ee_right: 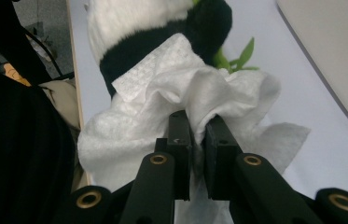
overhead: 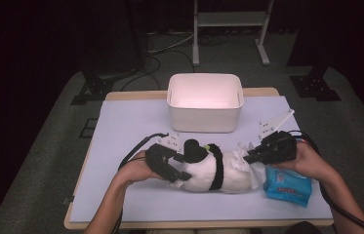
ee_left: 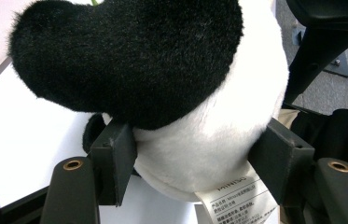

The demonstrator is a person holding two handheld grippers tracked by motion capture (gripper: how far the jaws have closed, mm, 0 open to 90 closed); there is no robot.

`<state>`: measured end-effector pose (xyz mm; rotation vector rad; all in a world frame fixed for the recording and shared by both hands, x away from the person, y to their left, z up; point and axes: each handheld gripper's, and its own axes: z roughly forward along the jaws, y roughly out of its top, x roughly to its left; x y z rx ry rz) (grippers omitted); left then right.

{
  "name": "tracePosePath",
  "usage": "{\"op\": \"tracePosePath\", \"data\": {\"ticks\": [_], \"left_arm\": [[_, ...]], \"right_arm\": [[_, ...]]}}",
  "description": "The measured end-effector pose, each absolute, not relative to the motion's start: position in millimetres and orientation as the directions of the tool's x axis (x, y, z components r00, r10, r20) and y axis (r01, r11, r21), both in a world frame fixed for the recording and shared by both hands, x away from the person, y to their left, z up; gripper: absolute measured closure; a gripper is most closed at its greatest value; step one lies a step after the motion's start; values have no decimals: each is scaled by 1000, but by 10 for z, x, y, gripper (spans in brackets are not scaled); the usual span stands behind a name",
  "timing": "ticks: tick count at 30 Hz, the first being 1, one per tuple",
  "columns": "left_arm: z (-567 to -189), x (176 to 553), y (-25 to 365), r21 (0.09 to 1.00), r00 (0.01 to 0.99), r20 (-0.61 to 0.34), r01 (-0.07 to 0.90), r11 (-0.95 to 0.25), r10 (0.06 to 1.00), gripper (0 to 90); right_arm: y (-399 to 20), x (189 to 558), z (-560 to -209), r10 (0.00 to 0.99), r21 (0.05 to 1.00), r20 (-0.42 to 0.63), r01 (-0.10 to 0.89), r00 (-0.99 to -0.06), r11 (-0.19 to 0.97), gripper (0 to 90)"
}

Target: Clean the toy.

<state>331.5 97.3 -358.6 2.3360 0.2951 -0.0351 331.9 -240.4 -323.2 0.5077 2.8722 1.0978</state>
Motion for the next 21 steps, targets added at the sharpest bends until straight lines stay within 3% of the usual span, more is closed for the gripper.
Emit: {"op": "tracePosePath", "data": {"ticks": [21], "left_arm": [[-3517, 3284, 892, 693, 980, -76, 185, -697, 184, 351]], "right_arm": [[-1824, 3458, -3220, 216, 662, 85, 217, -973, 718, 823]]}}
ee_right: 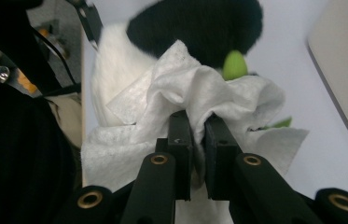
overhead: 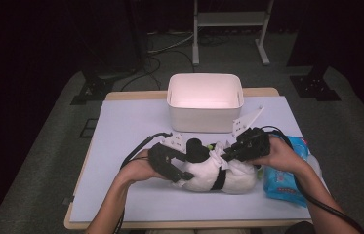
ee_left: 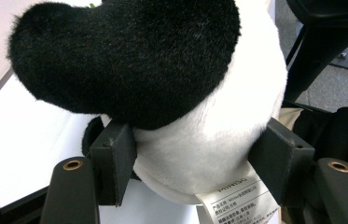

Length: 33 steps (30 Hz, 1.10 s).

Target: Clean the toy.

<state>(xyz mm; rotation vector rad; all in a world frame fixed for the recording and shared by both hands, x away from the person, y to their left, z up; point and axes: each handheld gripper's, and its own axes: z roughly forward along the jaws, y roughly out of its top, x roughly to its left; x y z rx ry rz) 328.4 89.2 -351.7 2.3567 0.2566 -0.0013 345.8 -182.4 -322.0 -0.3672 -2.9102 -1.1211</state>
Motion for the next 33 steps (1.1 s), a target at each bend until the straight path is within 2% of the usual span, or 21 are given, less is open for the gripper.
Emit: {"op": "tracePosePath", "data": {"ticks": [6, 17, 33], "left_arm": [[-3495, 3272, 862, 688, 981, -68, 177, -704, 181, 350], [-3558, 3287, 910, 699, 979, -91, 194, -688, 183, 345], [-3393, 3273, 924, 694, 981, -67, 177, -698, 182, 347]], "right_arm": [[-1718, 3462, -3108, 191, 686, 70, 186, -979, 704, 821], [-1878, 3453, -3269, 221, 649, 108, 237, -969, 723, 818], [-1767, 3458, -3173, 200, 697, 114, 221, -973, 682, 824]]}}
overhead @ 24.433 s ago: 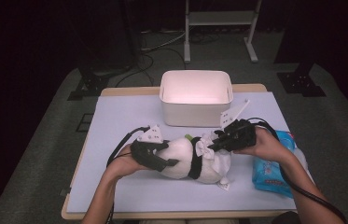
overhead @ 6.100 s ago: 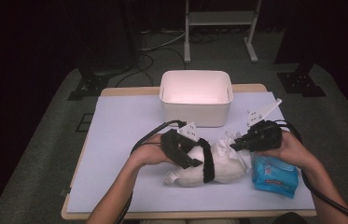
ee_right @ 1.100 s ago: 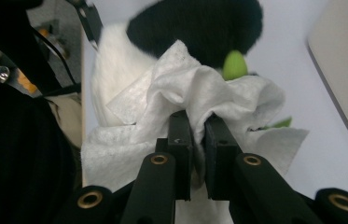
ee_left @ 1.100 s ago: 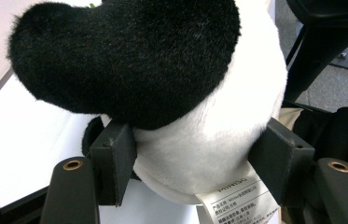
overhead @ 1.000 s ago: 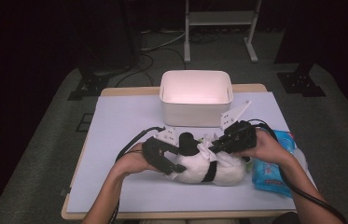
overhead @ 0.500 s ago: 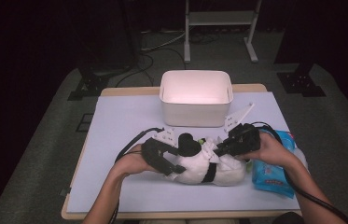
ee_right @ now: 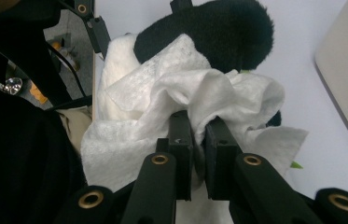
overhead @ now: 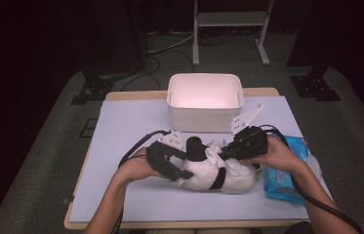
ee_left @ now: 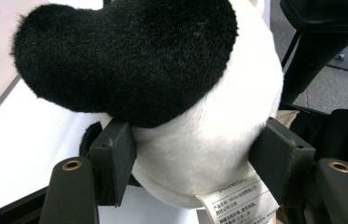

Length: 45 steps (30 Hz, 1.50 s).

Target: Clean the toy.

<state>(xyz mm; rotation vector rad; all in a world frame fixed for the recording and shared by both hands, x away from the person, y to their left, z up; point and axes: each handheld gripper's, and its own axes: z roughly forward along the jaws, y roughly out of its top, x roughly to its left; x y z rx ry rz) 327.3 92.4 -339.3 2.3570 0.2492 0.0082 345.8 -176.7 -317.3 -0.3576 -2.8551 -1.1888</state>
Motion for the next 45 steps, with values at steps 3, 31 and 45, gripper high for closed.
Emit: {"op": "tracePosePath", "data": {"ticks": [3, 31, 45], "left_arm": [[-3346, 3269, 948, 693, 981, -58, 173, -700, 185, 347], [-3626, 3264, 812, 718, 978, -125, 206, -665, 168, 111], [-3498, 3281, 772, 737, 978, -74, 186, -649, 197, 332]], "right_arm": [[-1739, 3468, -3150, 191, 706, 110, 212, -975, 676, 824], [-2170, 3312, -3375, 253, 673, 118, 264, -960, 691, 829], [-2228, 3295, -3372, 275, 689, 122, 280, -954, 668, 830]]}}
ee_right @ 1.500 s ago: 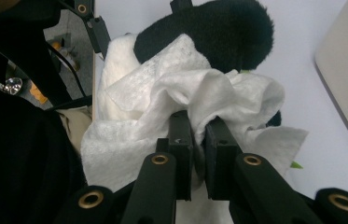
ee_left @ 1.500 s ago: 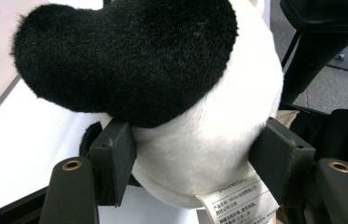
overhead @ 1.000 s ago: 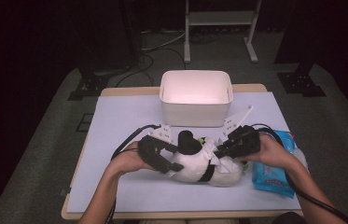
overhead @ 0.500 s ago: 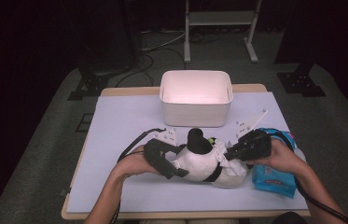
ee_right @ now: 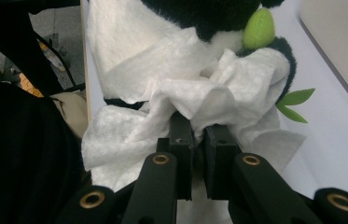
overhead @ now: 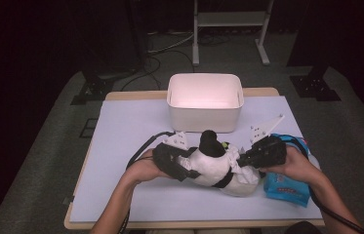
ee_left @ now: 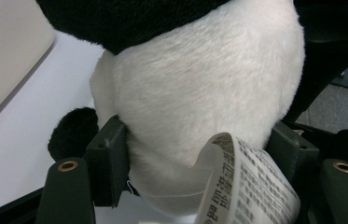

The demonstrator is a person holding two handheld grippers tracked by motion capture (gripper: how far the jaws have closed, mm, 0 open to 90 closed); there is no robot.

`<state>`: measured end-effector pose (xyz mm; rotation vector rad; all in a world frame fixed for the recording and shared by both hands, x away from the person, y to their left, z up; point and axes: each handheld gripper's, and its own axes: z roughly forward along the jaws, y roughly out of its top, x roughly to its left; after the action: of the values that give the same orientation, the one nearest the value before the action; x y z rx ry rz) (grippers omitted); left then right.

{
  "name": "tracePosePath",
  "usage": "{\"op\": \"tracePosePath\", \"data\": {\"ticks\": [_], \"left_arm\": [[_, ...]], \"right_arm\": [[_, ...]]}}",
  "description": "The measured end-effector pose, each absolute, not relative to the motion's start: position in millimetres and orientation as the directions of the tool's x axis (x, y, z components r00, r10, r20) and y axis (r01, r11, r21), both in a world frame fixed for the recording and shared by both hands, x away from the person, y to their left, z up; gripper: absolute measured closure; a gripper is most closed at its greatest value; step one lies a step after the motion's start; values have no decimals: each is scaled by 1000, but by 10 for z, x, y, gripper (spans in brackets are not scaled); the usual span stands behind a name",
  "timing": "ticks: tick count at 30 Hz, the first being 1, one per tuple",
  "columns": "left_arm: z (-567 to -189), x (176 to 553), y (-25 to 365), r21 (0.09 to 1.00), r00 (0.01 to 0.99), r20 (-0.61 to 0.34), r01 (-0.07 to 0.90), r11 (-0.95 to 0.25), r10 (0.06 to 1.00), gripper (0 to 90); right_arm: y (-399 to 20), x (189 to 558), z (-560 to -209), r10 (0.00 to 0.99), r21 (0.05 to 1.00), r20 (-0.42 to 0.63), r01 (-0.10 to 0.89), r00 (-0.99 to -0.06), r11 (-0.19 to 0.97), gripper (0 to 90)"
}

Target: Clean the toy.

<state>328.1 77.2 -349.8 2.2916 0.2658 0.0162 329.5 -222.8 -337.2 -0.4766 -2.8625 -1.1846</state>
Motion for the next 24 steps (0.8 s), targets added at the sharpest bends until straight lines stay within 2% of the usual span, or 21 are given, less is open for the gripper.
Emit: {"op": "tracePosePath", "data": {"ticks": [8, 15, 24], "left_arm": [[-3306, 3293, 758, 728, 981, -35, 156, -668, 190, 352], [-3009, 3227, 777, 699, 981, 44, 104, -708, 189, 358], [-2873, 3169, 806, 686, 980, 83, 75, -723, 181, 358]], "right_arm": [[-2281, 3290, -3327, 280, 712, 128, 285, -951, 642, 829], [-2238, 3335, -3241, 265, 726, 122, 268, -956, 633, 828], [-2204, 3350, -3153, 249, 742, 128, 259, -960, 619, 828]]}}
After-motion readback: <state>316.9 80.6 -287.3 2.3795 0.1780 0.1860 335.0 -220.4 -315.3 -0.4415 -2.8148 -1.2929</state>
